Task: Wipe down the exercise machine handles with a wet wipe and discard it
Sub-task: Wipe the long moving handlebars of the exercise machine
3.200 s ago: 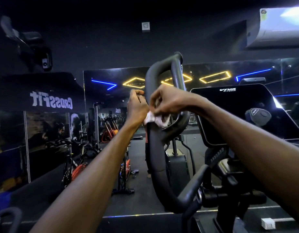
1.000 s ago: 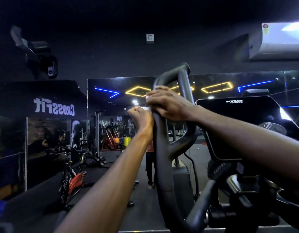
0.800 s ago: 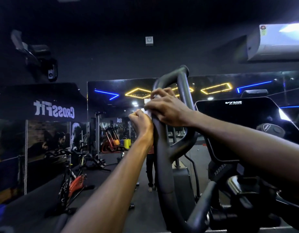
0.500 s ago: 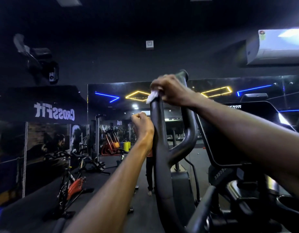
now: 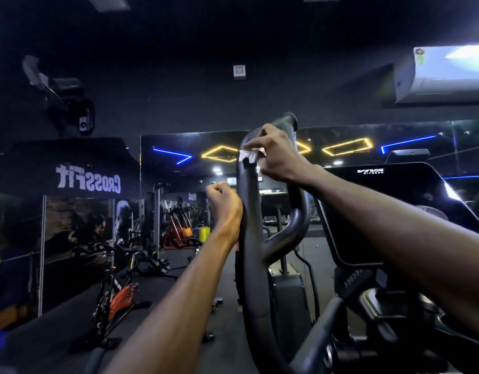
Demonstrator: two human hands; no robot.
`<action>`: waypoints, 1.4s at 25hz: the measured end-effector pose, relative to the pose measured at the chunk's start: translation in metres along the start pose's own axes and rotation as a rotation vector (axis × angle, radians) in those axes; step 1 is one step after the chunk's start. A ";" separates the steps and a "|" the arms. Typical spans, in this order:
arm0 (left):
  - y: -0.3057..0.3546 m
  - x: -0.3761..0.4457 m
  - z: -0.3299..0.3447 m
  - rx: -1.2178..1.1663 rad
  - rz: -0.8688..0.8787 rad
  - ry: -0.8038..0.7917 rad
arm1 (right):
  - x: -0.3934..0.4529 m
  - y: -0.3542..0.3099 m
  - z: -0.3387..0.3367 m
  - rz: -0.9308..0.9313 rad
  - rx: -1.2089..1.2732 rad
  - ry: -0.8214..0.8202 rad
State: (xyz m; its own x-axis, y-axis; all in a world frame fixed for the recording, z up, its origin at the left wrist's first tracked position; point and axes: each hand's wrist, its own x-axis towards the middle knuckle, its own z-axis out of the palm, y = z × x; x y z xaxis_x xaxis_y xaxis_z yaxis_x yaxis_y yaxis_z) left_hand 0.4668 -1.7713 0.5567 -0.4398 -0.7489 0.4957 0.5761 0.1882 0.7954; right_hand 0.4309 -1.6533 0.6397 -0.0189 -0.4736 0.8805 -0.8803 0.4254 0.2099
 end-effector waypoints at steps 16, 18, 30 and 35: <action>-0.023 -0.040 -0.027 -0.368 -0.411 -0.001 | -0.060 -0.068 -0.016 -0.256 -0.100 -0.445; -0.023 -0.047 -0.032 -0.397 -0.439 -0.009 | -0.066 -0.067 -0.014 -0.210 -0.054 -0.407; -0.017 -0.080 -0.048 -0.471 -0.483 -0.145 | -0.123 -0.086 -0.021 -0.293 -0.002 -0.446; -0.016 -0.090 -0.054 -0.509 -0.505 -0.197 | -0.142 -0.097 -0.020 -0.255 -0.008 -0.391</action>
State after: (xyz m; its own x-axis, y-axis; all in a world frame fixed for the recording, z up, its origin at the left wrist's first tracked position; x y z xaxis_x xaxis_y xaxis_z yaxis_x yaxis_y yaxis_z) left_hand 0.5349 -1.7414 0.4806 -0.8234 -0.5297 0.2039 0.4982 -0.5025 0.7066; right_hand 0.5284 -1.6121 0.5029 0.0192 -0.8183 0.5745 -0.8766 0.2626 0.4033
